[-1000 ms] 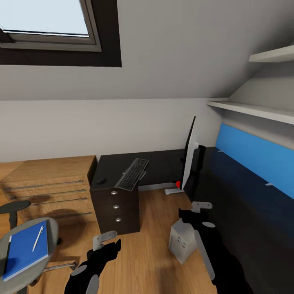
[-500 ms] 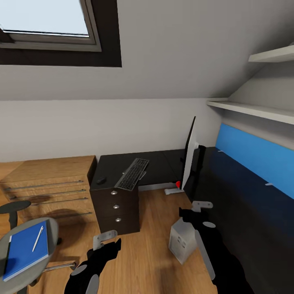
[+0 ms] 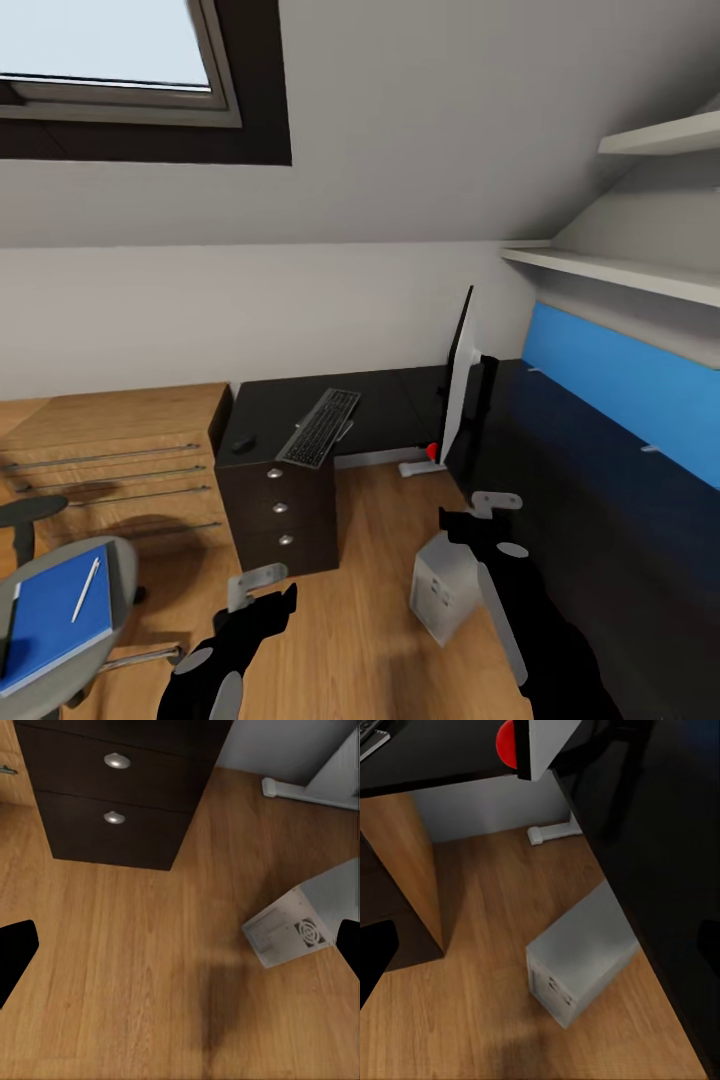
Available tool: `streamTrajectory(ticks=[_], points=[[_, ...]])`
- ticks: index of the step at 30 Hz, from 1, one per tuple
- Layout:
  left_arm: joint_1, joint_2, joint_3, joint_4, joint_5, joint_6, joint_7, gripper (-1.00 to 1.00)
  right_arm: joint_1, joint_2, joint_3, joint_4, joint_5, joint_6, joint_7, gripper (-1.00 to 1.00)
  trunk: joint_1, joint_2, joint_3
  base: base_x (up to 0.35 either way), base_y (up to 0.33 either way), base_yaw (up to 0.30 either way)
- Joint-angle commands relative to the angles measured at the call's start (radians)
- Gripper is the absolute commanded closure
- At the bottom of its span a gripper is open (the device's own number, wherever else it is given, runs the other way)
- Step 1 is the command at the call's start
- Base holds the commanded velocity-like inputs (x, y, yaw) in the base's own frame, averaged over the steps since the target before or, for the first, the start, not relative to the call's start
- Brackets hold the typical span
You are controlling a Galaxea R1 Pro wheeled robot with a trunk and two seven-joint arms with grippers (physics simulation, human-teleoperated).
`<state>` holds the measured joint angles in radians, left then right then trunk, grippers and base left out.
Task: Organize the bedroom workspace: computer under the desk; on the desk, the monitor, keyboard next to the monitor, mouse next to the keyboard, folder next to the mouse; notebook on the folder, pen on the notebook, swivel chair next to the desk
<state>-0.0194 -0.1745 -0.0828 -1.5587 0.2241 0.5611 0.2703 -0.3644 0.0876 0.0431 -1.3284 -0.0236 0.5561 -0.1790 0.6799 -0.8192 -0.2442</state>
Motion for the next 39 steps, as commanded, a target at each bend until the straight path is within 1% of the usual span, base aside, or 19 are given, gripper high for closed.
streamTrajectory(ticks=[1,14,26,29,30,34,35,36,37,39], points=[[-0.001,0.0,-0.001,-0.001,0.011,0.003,0.009,-1.0,-0.001,0.0,0.002,-0.001,-0.002,0.005,-0.007,-1.0,0.0,-0.001,-0.001,0.0,0.0,-0.184],[-0.001,0.0,0.0,0.0,0.012,0.003,0.009,-1.0,-0.001,0.0,0.001,0.0,-0.001,0.005,-0.007,-1.0,0.0,-0.001,0.01,0.0,0.0,-0.198],[-0.001,0.0,-0.004,-0.004,0.011,0.002,0.009,-1.0,-0.001,0.0,0.003,0.006,0.0,0.002,-0.002,-1.0,0.0,-0.001,0.011,0.0,0.0,-0.016],[0.012,0.003,-0.003,-0.005,0.01,0.002,0.008,-1.0,-0.001,-0.001,0.003,0.003,-0.001,-0.001,-0.003,-1.0,0.0,-0.001,0.011,0.0,0.0,0.0],[0.097,0.038,-0.002,-0.025,0.009,-0.005,0.007,-1.0,-0.001,0.0,0.002,0.001,-0.002,-0.002,-0.004,-1.0,0.0,-0.001,0.011,0.0,0.0,0.0],[0.146,0.069,-0.002,-0.027,0.009,-0.011,0.003,-1.0,-0.001,-0.001,0.001,0.003,-0.002,-0.002,-0.004,-1.0,0.0,-0.001,0.011,0.0,0.0,0.0],[0.161,0.078,-0.002,-0.025,0.01,-0.014,0.002,-1.0,-0.001,-0.001,0.0,0.003,-0.002,-0.002,-0.004,-1.0,0.0,-0.001,0.011,0.0,0.0,0.0],[0.188,0.088,-0.002,-0.02,0.01,-0.028,0.001,-1.0,-0.001,-0.002,-0.001,0.006,-0.002,-0.005,-0.004,-1.0,0.0,-0.001,0.011,0.0,0.0,0.0],[0.228,0.106,-0.002,0.067,0.008,-0.161,-0.003,-1.0,-0.001,-0.001,-0.012,0.078,-0.001,-0.122,-0.006,-1.0,0.0,-0.001,0.011,0.005,0.0,0.0],[0.23,0.111,-0.002,0.098,0.007,-0.206,-0.003,-1.0,-0.002,-0.001,-0.023,0.109,-0.001,-0.163,-0.006,-1.0,0.0,-0.001,0.011,0.032,0.0,0.0]])
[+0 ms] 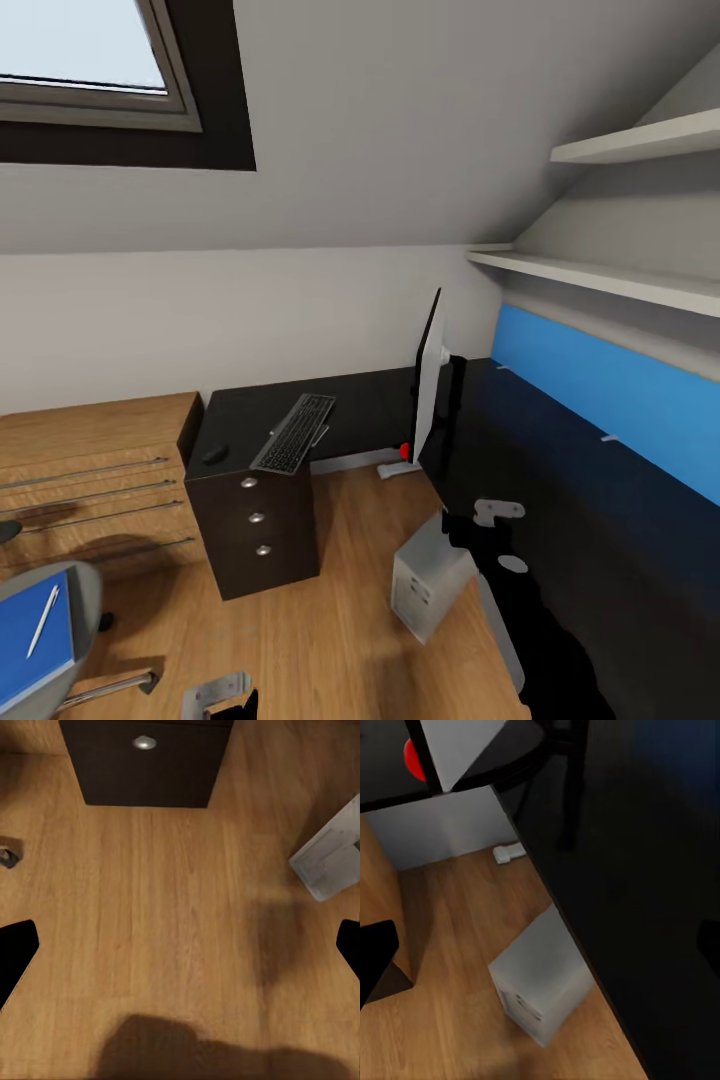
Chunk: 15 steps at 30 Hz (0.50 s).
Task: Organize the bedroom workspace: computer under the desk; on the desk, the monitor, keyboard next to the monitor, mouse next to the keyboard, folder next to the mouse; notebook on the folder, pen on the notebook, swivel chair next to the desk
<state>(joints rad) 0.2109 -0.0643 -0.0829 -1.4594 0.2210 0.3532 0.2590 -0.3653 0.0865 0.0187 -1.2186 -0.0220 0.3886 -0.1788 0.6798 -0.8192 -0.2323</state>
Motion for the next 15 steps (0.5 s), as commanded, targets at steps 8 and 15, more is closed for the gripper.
streamTrajectory(ticks=[8,15], points=[[0.002,0.026,-0.003,0.045,0.01,-0.057,0.004,-1.0,-0.018,-0.013,-0.034,0.154,-0.001,-0.16,-0.007,-1.0,0.0,-0.001,-0.001,0.238,0.0,0.0],[0.002,0.029,-0.003,0.05,0.01,-0.06,0.003,-1.0,-0.192,-0.062,-0.04,0.429,-0.007,-0.212,-0.006,-1.0,0.0,-0.001,-0.001,0.324,0.0,0.0]])
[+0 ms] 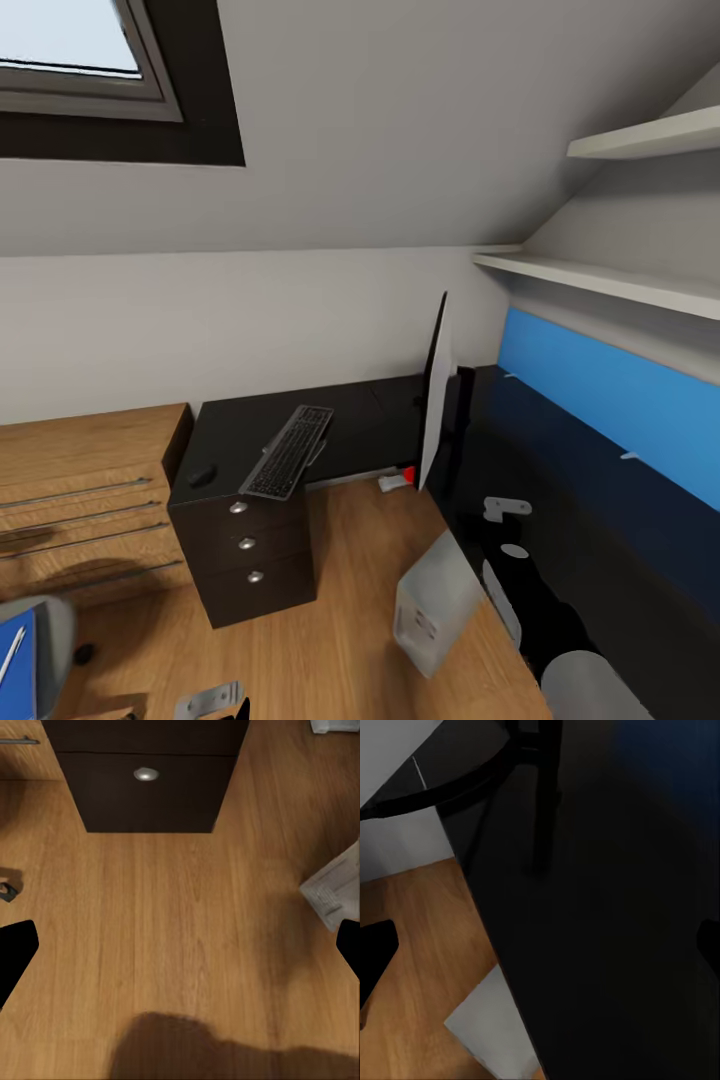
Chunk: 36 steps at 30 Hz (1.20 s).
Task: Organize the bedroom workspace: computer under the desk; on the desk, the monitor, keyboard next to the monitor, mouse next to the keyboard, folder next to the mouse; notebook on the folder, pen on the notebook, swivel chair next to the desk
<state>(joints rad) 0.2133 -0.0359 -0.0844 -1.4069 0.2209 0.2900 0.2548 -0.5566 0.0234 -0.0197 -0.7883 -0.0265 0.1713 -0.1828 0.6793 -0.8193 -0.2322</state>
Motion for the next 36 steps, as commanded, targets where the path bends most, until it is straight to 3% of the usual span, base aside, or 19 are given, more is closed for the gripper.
streamTrajectory(ticks=[1,4,6,7,8,12,17,28,36], points=[[0.0,0.001,-0.001,-0.002,0.011,0.003,0.008,-1.0,-0.07,-0.005,-0.005,0.106,-0.004,-0.035,-0.002,-1.0,0.001,-0.001,-0.001,0.306,0.0,0.0],[0.0,0.001,-0.002,-0.001,0.011,0.004,0.008,-1.0,-0.119,-0.014,-0.008,0.177,-0.004,-0.066,-0.002,-1.0,0.001,-0.001,-0.001,0.298,0.0,0.0],[0.0,0.001,-0.002,0.0,0.011,0.004,0.008,-1.0,-0.143,-0.034,-0.01,0.209,-0.005,-0.083,-0.003,-1.0,0.001,-0.001,-0.001,0.293,0.0,0.0],[0.0,0.001,-0.002,0.001,0.011,0.004,0.008,-1.0,-0.153,-0.054,-0.026,0.222,-0.011,-0.09,-0.002,-1.0,0.001,-0.001,-0.001,0.29,0.0,0.0],[0.0,0.0,-0.003,0.003,0.011,0.004,0.008,-1.0,-0.157,-0.065,-0.069,0.232,-0.03,-0.098,0.0,-1.0,0.001,-0.001,-0.001,0.289,0.0,0.0],[0.0,-0.001,-0.003,0.026,0.01,0.004,0.008,-1.0,-0.16,-0.07,-0.091,0.258,-0.035,-0.125,0.003,-1.0,0.001,-0.001,-0.001,0.277,0.0,0.0],[0.0,-0.001,-0.003,0.037,0.011,0.004,0.008,-1.0,-0.159,-0.07,-0.09,0.257,-0.034,-0.137,0.007,-1.0,0.001,-0.001,-0.001,0.232,0.0,0.0],[0.0,-0.001,-0.004,0.045,0.011,0.007,0.009,-1.0,-0.159,-0.063,-0.089,0.258,-0.036,-0.154,0.008,-1.0,0.001,-0.001,-0.001,0.03,0.0,0.012],[0.0,-0.001,-0.004,0.045,0.011,0.007,0.009,-1.0,-0.158,-0.063,-0.089,0.259,-0.036,-0.155,0.008,-1.0,0.001,-0.001,-0.001,0.051,0.0,0.185]])
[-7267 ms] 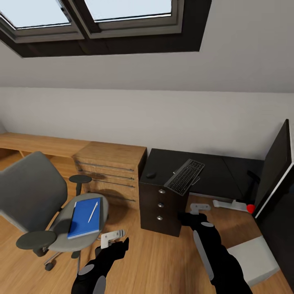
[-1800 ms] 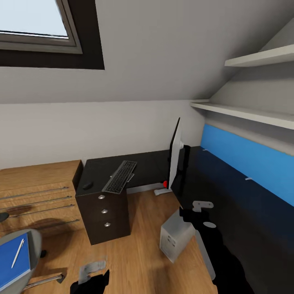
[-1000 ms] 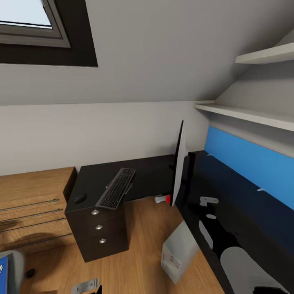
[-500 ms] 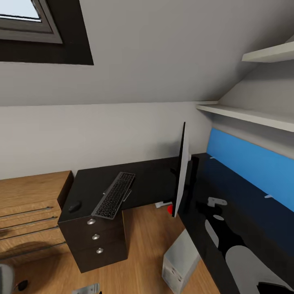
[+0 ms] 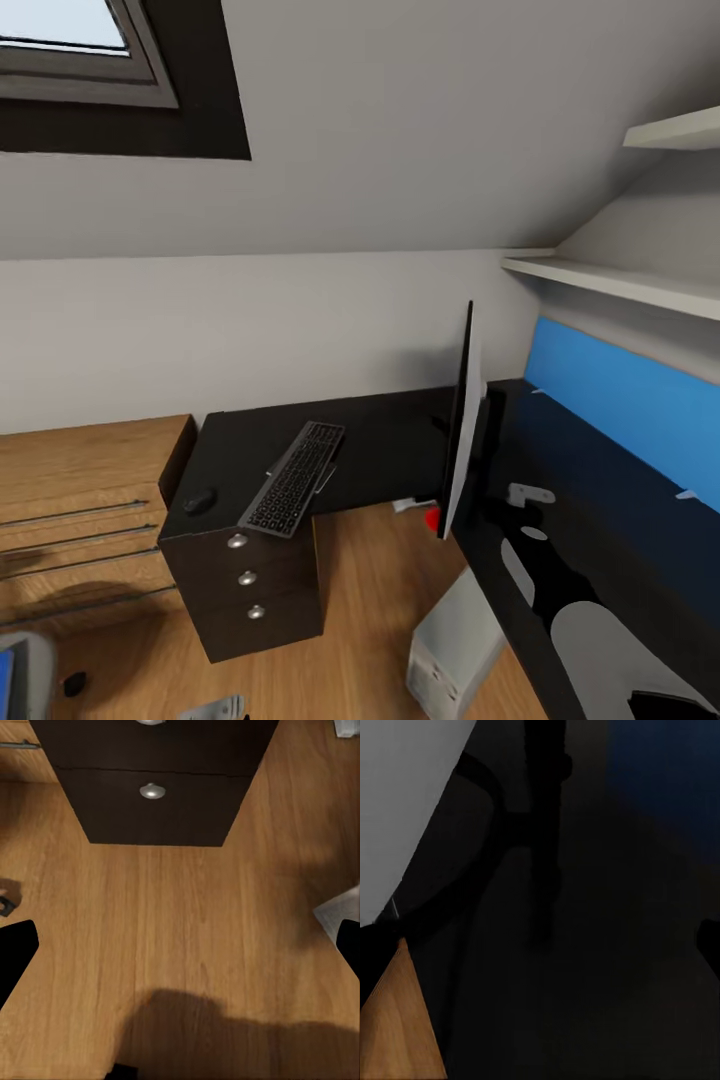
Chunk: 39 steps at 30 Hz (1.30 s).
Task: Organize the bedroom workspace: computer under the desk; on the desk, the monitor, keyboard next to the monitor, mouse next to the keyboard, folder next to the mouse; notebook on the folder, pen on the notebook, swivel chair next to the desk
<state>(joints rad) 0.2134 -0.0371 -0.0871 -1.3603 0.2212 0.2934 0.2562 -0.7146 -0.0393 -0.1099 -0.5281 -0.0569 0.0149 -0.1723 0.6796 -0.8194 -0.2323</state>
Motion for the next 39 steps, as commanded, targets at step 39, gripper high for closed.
streamTrajectory(ticks=[39], points=[[0.0,-0.004,-0.011,0.026,0.01,0.005,0.008,-1.0,0.0,-0.002,0.0,-0.003,-0.007,-0.033,-0.004,-1.0,0.001,-0.001,-0.004,0.063,0.0,0.201]])
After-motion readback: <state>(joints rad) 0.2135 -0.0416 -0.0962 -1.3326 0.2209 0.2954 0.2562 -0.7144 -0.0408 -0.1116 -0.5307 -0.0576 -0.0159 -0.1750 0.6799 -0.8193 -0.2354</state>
